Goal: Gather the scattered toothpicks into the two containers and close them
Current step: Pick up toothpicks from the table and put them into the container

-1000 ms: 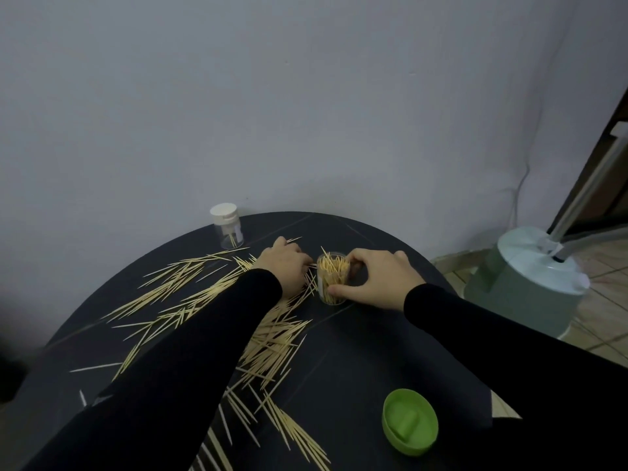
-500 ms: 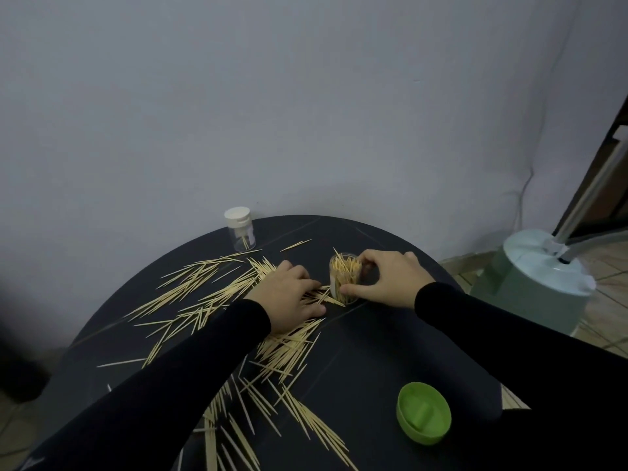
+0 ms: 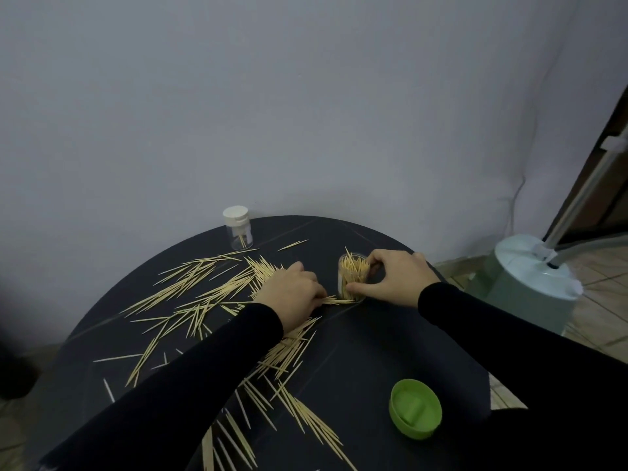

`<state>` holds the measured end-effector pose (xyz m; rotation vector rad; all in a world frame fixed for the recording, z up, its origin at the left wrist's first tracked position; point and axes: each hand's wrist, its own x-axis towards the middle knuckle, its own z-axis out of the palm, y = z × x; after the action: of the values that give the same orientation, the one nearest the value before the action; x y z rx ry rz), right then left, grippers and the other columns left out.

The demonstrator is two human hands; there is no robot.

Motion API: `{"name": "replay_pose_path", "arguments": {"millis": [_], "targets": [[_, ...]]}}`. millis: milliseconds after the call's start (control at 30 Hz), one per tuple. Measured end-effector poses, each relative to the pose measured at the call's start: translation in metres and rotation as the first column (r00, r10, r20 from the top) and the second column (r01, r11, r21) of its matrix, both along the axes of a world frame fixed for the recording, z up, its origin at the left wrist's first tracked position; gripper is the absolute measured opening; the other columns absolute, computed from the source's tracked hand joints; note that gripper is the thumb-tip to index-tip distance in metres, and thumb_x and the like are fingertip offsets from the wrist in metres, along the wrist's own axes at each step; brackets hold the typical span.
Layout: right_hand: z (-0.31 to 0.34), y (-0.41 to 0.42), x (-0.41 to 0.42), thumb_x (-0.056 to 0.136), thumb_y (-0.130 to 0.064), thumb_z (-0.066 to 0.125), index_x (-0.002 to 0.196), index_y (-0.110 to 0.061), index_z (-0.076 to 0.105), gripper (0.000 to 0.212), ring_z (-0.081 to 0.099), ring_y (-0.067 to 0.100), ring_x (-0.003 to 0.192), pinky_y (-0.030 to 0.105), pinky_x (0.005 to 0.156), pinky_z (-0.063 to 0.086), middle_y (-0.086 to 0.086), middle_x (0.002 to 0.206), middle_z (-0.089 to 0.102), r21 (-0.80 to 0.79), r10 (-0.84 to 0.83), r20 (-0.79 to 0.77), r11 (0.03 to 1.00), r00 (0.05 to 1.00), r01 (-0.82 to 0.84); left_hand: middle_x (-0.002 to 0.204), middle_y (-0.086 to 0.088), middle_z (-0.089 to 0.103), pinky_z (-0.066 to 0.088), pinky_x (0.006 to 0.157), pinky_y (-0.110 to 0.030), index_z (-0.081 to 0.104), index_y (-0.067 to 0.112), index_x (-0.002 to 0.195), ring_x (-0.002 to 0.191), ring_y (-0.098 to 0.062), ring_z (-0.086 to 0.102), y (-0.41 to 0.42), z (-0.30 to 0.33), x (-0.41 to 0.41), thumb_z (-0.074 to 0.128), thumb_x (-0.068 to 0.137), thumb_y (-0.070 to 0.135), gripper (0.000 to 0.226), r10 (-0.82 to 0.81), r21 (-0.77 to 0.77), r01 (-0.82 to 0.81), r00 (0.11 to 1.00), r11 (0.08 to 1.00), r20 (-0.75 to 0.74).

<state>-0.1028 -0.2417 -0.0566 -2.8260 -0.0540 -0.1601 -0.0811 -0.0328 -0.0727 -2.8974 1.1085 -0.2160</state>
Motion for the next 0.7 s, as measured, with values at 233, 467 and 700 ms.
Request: {"name": "replay_pose_path", "arguments": {"millis": [233,467,700], "targets": [[0.002,-0.002,-0.004,0.075,-0.071,0.061,0.105,-0.03,0.054,0.051,0.055,0.012,0.099,0.039,0.101,0.032,-0.009,0.105,0.063,-0.005,0.0,-0.013,1.0,1.0,0.0,0.117,0.006,0.058,0.041,0.087,-0.029,0.058,0.03,0.122,0.1,-0.013,0.044,-0.003,0.004,-0.005,0.041,0.099,0.038,0.029,-0.006,0.032,0.003,0.997,0.999,0.071],[0.002,-0.002,-0.005,0.076,-0.071,0.059,0.107,-0.029,0.054,0.053,0.055,0.012,0.1,0.038,0.1,0.032,-0.009,0.106,0.062,-0.01,0.001,-0.023,1.0,1.0,-0.001,0.113,0.011,0.057,0.04,0.085,-0.027,0.063,0.037,0.117,0.096,-0.009,0.039,0.0,0.007,-0.004,0.048,0.096,0.042,0.026,0.093,-0.106,-0.085,0.993,0.991,0.076],[0.002,-0.002,-0.005,0.077,-0.07,0.06,0.109,-0.028,0.054,0.053,0.053,0.012,0.099,0.038,0.1,0.032,-0.009,0.106,0.061,-0.001,-0.001,-0.026,1.0,1.0,0.001,0.096,0.011,0.05,0.027,0.077,-0.022,0.068,0.031,0.113,0.092,-0.009,0.033,0.007,0.011,0.004,0.055,0.092,0.037,0.025,0.198,-0.399,-0.15,0.977,0.905,0.082]]}}
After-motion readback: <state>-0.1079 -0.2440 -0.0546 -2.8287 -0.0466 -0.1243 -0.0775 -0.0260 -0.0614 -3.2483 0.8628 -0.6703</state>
